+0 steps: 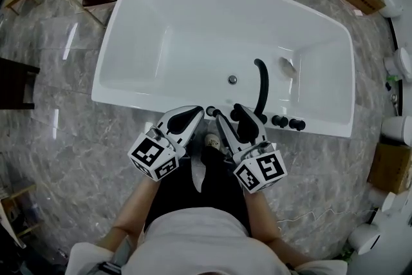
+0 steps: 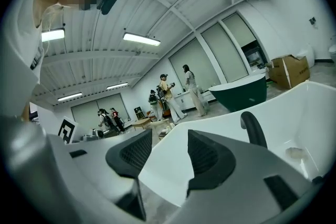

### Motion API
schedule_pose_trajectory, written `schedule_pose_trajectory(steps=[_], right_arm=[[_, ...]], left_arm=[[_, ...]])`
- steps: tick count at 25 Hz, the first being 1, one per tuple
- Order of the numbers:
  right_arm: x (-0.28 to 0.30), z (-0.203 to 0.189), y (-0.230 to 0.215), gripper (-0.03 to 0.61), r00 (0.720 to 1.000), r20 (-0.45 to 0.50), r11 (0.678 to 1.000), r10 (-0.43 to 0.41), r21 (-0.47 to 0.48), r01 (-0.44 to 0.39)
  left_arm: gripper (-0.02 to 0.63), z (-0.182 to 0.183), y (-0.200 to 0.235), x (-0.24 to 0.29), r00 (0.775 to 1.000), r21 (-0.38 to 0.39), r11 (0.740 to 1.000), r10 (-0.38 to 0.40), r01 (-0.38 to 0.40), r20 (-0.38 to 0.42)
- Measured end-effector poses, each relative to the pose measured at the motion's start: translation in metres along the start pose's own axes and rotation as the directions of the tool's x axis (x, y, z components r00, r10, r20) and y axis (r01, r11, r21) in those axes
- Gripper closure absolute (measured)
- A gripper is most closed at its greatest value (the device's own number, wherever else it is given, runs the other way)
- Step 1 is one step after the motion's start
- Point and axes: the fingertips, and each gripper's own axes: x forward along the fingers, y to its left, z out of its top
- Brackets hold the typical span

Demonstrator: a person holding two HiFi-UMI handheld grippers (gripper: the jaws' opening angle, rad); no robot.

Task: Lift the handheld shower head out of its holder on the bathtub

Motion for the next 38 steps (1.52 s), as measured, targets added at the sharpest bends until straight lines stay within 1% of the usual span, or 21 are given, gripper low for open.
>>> schedule_pose_trajectory(steps=[4, 12, 18, 25, 26, 30, 35, 38], right_arm=[[0.003, -0.017, -0.002, 0.362, 0.999, -0.039, 1.0, -0.011, -0.027, 0.01], [0.007, -0.054, -0.009, 0.362, 0.994, -0.098, 0.996, -0.048, -0.08, 0.04], [0.017, -0.084, -0.022, 0.362, 0.987, -0.151, 0.997, -0.06, -0.06, 0.051], [0.034, -0.117, -0.04, 0.362, 0.977, -0.193, 0.993, -0.092, -0.094, 0.075], [0.036, -0.122, -0.043, 0.36, 0.975, -0.199, 0.991, -0.103, -0.105, 0.083], [0.042, -0.142, -0.05, 0.362, 0.962, -0.229, 0.975, -0.147, -0.199, 0.102], [0.053, -0.165, -0.054, 0.36, 0.957, -0.252, 0.974, -0.144, -0.206, 0.092], [0.06, -0.174, -0.059, 0.36, 0.954, -0.254, 0.97, -0.158, -0.219, 0.102]], left_arm=[[0.601, -0.011, 0.006, 0.002, 1.0, -0.015, 1.0, -0.002, 0.002, -0.004], [0.601, -0.047, 0.017, 0.004, 0.998, -0.039, 0.999, -0.012, 0.01, -0.054], [0.601, -0.07, 0.028, 0.013, 0.996, -0.062, 0.998, -0.028, 0.023, -0.08], [0.601, -0.096, 0.052, 0.028, 0.993, -0.065, 0.997, -0.044, 0.037, -0.107], [0.601, -0.099, 0.055, 0.03, 0.993, -0.064, 0.997, -0.043, 0.036, -0.113], [0.601, -0.114, 0.068, 0.033, 0.99, -0.062, 0.998, -0.036, 0.028, -0.134], [0.601, -0.131, 0.082, 0.031, 0.989, -0.076, 0.997, -0.027, 0.017, -0.142], [0.601, -0.141, 0.086, 0.03, 0.988, -0.084, 0.996, -0.03, 0.018, -0.148]])
